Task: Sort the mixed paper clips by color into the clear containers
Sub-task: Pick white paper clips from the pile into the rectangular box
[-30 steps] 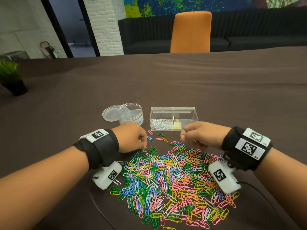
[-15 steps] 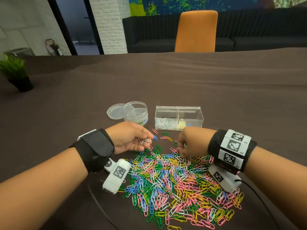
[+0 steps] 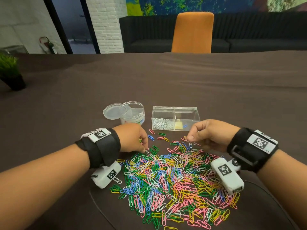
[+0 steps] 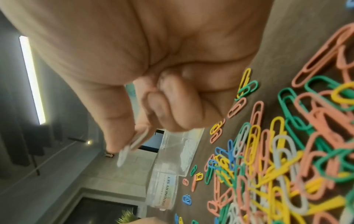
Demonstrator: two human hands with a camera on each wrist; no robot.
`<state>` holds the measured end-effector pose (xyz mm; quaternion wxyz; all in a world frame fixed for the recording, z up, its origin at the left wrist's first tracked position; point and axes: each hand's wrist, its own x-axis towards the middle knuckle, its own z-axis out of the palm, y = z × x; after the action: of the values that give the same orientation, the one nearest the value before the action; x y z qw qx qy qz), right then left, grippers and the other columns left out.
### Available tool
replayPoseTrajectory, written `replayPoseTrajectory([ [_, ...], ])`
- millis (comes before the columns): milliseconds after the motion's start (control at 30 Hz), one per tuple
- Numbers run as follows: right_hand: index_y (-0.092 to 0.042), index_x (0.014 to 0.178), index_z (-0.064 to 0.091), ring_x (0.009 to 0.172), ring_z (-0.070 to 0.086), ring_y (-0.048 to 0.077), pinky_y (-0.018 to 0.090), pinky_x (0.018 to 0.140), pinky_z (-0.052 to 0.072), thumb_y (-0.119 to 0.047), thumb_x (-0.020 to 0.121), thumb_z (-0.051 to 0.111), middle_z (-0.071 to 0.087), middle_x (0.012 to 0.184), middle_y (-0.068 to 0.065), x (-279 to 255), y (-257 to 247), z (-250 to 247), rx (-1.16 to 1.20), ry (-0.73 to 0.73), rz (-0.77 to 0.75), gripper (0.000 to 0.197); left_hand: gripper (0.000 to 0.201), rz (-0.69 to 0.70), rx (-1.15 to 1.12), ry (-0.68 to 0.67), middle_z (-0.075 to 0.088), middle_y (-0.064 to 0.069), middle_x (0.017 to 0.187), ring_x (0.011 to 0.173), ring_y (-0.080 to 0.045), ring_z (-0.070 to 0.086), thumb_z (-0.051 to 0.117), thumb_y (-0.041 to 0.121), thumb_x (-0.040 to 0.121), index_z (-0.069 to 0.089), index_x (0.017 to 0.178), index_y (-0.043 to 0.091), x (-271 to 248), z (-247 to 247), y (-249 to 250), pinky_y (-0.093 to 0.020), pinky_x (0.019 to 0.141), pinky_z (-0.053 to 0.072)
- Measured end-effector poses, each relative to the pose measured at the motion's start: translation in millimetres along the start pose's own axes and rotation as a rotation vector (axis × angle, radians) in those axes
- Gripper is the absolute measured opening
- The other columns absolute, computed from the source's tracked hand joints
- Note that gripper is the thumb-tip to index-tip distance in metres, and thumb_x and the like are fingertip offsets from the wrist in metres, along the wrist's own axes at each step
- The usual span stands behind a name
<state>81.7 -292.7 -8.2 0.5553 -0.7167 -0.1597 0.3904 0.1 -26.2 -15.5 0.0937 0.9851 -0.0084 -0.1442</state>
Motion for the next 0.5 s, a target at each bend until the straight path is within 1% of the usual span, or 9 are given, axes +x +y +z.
replayPoseTrajectory([
  [100,-0.007,0.074,0.059,0.047,0.034,0.008,0.017,0.038,0.027,-0.007,0.077,0.068,0.045,0.059,0.0,2,2,-3,0.257,-0.015,0.015,0.009,0.007,0.017,-0.06,0.005,0.062,0.02,0.069,0.06,0.004,0.053,0.074,0.033,0.084,0.074,0.084,0.026,0,0,-3,-0.016,0.055,0.036],
  [133,-0.007,0.078,0.057,0.05,0.036,0.01,0.018,0.039,0.03,-0.01,0.08,0.064,0.046,0.063,0.001,3,2,-3,0.352,-0.021,0.032,0.008,0.008,0.029,-0.1,0.004,0.062,0.02,0.068,0.06,0.005,0.053,0.073,0.032,0.086,0.073,0.081,0.026,0,1,-6,-0.015,0.057,0.038],
  [200,-0.008,0.082,0.056,0.055,0.042,0.013,0.02,0.042,0.037,-0.015,0.086,0.057,0.051,0.07,0.005,3,1,-5,0.503,-0.039,0.072,0.009,0.009,0.029,-0.234,-0.006,0.067,0.017,0.072,0.064,0.004,0.057,0.072,0.03,0.087,0.071,0.079,0.026,-1,2,-15,-0.019,0.067,0.045],
  [233,-0.008,0.083,0.057,0.056,0.045,0.014,0.021,0.043,0.04,-0.017,0.089,0.055,0.054,0.073,0.006,3,1,-6,0.547,-0.046,0.09,0.011,0.009,0.008,-0.34,-0.015,0.068,0.014,0.072,0.066,-0.002,0.058,0.072,0.028,0.087,0.071,0.078,0.025,-1,2,-19,-0.022,0.068,0.047],
  [267,-0.008,0.083,0.058,0.056,0.047,0.014,0.021,0.043,0.043,-0.018,0.09,0.053,0.056,0.075,0.007,3,1,-8,0.575,-0.054,0.102,0.013,0.01,-0.026,-0.473,-0.02,0.066,0.011,0.07,0.064,-0.008,0.056,0.072,0.025,0.087,0.071,0.078,0.024,-2,1,-22,-0.024,0.062,0.046],
  [300,-0.008,0.084,0.058,0.056,0.048,0.014,0.021,0.044,0.044,-0.017,0.091,0.052,0.056,0.076,0.008,3,2,-9,0.592,-0.068,0.108,0.014,0.012,-0.072,-0.631,-0.022,0.061,0.006,0.067,0.058,-0.012,0.048,0.07,0.02,0.088,0.069,0.076,0.022,-4,1,-23,-0.023,0.053,0.04],
  [367,-0.007,0.088,0.058,0.057,0.051,0.014,0.022,0.045,0.048,-0.014,0.092,0.052,0.057,0.077,0.009,3,3,-10,0.621,-0.094,0.105,0.011,0.018,-0.157,-1.007,-0.042,0.05,0.002,0.065,0.053,-0.01,0.036,0.064,0.009,0.09,0.064,0.075,0.019,-7,1,-23,-0.02,0.045,0.026],
  [400,-0.006,0.089,0.058,0.057,0.054,0.014,0.022,0.046,0.05,-0.013,0.093,0.053,0.058,0.078,0.009,3,3,-11,0.64,-0.085,0.105,0.009,0.018,-0.182,-1.179,-0.064,0.049,0.0,0.067,0.053,-0.01,0.036,0.06,0.006,0.09,0.062,0.076,0.016,-8,0,-22,-0.019,0.044,0.025],
  [500,-0.005,0.093,0.062,0.061,0.063,0.018,0.025,0.051,0.057,-0.01,0.093,0.053,0.064,0.083,0.015,2,2,-9,0.692,-0.005,0.109,0.011,0.011,-0.232,-1.513,-0.117,0.058,-0.009,0.074,0.055,-0.013,0.048,0.055,0.004,0.089,0.058,0.081,0.011,-9,-3,-17,-0.019,0.041,0.04],
])
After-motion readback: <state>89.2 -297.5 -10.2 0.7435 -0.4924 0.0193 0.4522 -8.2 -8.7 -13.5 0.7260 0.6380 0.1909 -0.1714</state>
